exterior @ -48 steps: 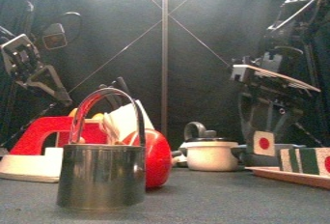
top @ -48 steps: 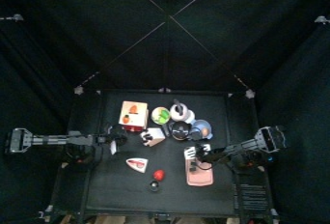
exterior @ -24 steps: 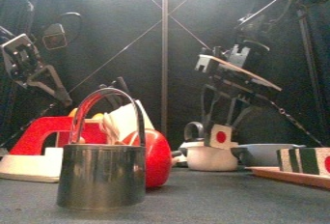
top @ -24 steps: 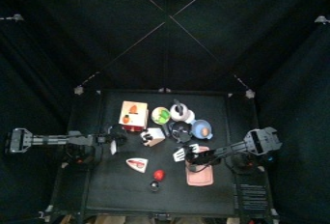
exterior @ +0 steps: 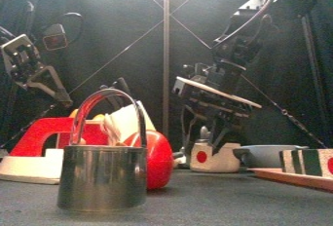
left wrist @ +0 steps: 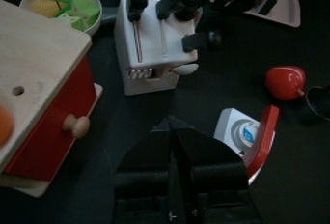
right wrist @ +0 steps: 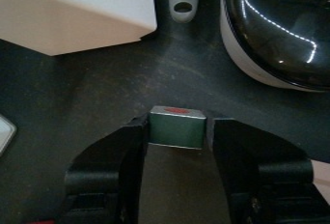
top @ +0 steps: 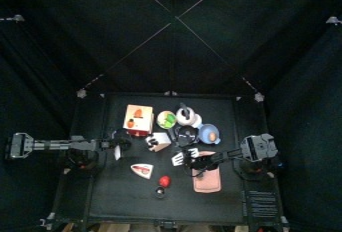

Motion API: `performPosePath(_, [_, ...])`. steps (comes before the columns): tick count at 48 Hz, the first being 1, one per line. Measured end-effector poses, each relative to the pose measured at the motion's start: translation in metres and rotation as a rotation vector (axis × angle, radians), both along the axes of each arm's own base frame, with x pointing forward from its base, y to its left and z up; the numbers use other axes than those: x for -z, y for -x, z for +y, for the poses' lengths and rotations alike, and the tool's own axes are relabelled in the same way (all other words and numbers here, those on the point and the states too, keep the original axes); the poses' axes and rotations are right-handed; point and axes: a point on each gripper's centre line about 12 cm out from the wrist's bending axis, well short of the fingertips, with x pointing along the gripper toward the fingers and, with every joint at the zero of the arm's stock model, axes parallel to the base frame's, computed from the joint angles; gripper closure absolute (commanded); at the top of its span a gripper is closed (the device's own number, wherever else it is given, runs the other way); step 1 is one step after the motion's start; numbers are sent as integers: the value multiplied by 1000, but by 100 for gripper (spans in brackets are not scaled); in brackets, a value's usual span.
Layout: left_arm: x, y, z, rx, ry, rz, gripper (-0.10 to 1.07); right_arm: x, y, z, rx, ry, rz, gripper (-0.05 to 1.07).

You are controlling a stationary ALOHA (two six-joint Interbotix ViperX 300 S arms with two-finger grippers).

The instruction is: Place green sushi piece left of plate

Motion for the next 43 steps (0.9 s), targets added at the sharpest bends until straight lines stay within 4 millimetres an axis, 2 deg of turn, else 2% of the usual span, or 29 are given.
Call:
performPosePath(8, [1, 0, 0, -1, 2, 3, 59, 4, -1, -1, 6, 2, 10, 23])
performPosePath(22, [1, 0, 0, 0, 1, 3, 59, 3, -3, -1, 2, 8, 7, 6])
performPosePath(43, [4, 2, 0, 0, 2, 11, 59, -1, -5, -3, 13, 17, 5, 5])
